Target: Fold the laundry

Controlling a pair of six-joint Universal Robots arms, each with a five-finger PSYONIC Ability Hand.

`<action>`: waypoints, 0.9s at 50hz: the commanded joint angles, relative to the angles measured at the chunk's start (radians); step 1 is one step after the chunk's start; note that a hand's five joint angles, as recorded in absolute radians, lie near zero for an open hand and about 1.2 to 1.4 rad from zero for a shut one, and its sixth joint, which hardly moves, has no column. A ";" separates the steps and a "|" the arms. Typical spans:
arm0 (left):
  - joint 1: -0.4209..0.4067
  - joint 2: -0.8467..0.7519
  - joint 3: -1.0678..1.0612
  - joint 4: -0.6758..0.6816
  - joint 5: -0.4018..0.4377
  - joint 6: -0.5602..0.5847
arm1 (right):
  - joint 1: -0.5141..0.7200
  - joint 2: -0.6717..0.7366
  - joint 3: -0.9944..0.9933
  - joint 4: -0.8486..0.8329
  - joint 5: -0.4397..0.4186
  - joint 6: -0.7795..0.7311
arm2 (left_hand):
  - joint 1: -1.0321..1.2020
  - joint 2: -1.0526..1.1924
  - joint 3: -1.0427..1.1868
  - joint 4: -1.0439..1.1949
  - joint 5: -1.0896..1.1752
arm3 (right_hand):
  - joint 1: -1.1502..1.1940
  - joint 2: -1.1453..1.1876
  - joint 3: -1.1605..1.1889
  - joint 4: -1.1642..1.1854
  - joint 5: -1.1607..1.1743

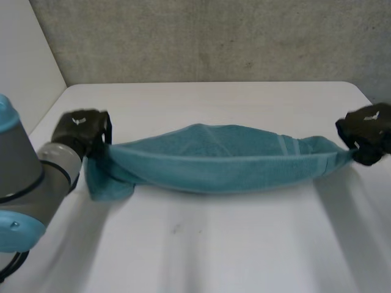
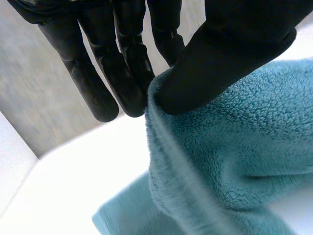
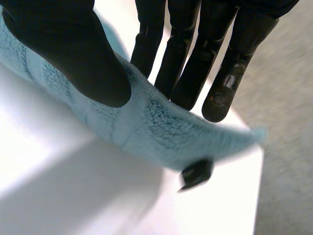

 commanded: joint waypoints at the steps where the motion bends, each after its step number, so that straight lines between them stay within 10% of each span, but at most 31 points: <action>1: 0.009 -0.182 0.028 0.046 0.000 0.108 | 0.049 0.173 -0.080 -0.004 0.071 -0.020 | 0.194 0.178 0.180 0.179 0.183 | 0.414 0.217 0.212 0.205 0.240; 10: 0.011 -0.298 0.214 0.160 0.000 0.143 | 0.137 0.308 -0.289 -0.092 0.171 -0.004 | 0.194 0.178 0.180 0.179 0.183 | 0.414 0.217 0.212 0.205 0.240; 22: 0.011 -0.220 0.724 0.362 -0.017 0.123 | 0.207 0.360 -0.832 -0.608 0.325 0.036 | 0.194 0.178 0.180 0.179 0.183 | 0.414 0.217 0.212 0.205 0.240; 45: 0.089 -0.134 0.062 0.465 0.052 0.036 | 0.217 0.162 0.056 -0.675 0.194 0.176 | 0.194 0.178 0.180 0.179 0.183 | 0.414 0.217 0.212 0.205 0.240</action>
